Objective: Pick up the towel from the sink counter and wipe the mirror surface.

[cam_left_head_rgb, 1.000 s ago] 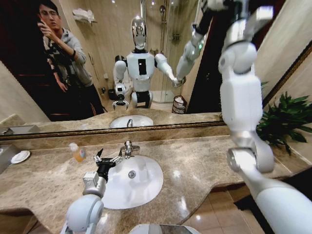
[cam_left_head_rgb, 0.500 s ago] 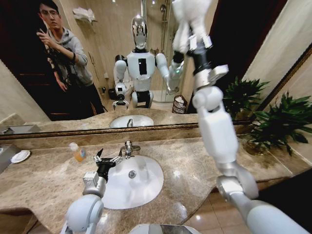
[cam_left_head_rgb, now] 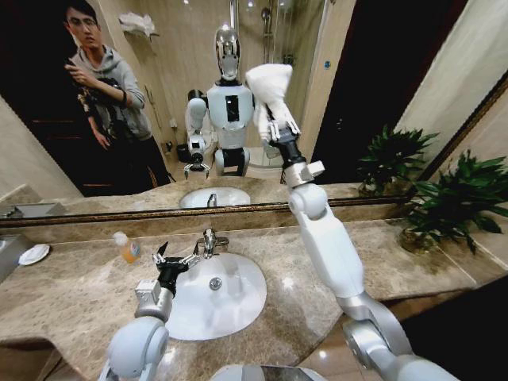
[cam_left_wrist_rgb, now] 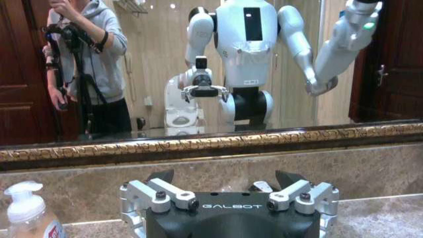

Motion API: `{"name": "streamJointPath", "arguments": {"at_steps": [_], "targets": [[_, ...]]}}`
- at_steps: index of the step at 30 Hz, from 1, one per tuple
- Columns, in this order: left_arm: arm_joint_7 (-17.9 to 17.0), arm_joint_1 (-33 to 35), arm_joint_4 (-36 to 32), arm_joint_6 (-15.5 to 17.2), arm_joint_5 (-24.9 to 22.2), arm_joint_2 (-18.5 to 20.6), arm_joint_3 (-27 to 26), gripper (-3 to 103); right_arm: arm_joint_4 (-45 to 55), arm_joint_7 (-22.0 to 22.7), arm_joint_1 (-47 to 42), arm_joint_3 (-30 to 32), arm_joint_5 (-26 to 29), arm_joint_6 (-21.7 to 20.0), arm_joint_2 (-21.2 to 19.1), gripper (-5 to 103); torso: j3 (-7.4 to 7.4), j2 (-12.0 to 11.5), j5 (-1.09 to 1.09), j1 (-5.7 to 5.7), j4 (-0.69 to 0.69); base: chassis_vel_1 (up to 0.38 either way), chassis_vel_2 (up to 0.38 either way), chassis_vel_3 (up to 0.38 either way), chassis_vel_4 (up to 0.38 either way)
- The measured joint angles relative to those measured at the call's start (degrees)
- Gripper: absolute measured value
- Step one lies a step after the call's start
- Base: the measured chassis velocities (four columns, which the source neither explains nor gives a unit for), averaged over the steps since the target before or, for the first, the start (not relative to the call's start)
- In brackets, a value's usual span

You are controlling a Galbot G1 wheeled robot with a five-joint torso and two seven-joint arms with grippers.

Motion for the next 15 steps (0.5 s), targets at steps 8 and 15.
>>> {"name": "streamJointPath", "arguments": {"at_steps": [8,15], "targets": [[0.00,0.00,0.00,0.00,0.00,0.01,0.00,100,1.75,0.66,-4.14,10.28,3.61,0.70,-5.23,22,0.00,0.00,0.03,0.01,-0.02,0.000,0.000,0.000,0.000],[0.00,0.01,0.00,0.00,0.00,0.00,0.00,100,12.56,1.25,-13.50,13.98,3.85,-0.10,-4.19,22,0.00,0.00,0.02,0.00,0.00,0.000,0.000,0.000,0.000]]}}
